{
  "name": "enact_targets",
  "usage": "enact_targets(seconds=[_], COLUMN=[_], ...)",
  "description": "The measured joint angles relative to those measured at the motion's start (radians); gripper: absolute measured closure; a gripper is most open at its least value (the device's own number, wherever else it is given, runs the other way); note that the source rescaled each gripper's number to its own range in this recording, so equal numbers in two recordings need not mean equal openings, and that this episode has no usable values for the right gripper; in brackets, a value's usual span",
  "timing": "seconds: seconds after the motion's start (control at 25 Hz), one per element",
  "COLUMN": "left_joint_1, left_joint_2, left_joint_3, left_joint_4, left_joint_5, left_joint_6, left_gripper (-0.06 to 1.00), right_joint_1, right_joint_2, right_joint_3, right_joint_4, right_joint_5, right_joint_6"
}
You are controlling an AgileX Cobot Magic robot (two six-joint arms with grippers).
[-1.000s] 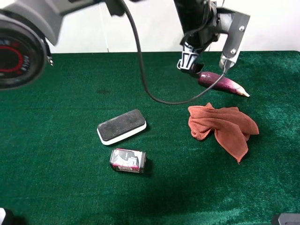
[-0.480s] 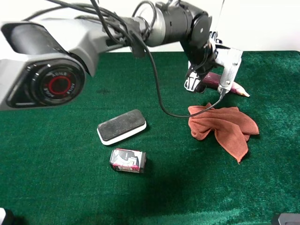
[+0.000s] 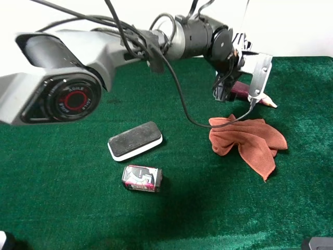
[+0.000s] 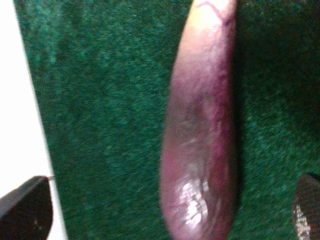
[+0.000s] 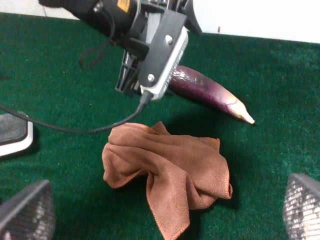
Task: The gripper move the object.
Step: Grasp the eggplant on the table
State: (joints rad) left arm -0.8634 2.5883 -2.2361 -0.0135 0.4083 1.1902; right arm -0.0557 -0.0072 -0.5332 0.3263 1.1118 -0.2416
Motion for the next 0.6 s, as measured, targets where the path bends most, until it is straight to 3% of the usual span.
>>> enact_targets(seconds=[0.6], left_joint_1=[0.042], left_joint_2=[0.082], left_joint_3=[-0.011], left_joint_4=[-0.140], left_joint_5=[-0.091], left_joint_6=[0.000], left_gripper=[0.03], right_joint_1=[0.000], right_joint_2=[0.000], right_joint_3=[0.000], right_joint_4=[0.004], right_joint_5=[-0.007], right_joint_6=[0.000])
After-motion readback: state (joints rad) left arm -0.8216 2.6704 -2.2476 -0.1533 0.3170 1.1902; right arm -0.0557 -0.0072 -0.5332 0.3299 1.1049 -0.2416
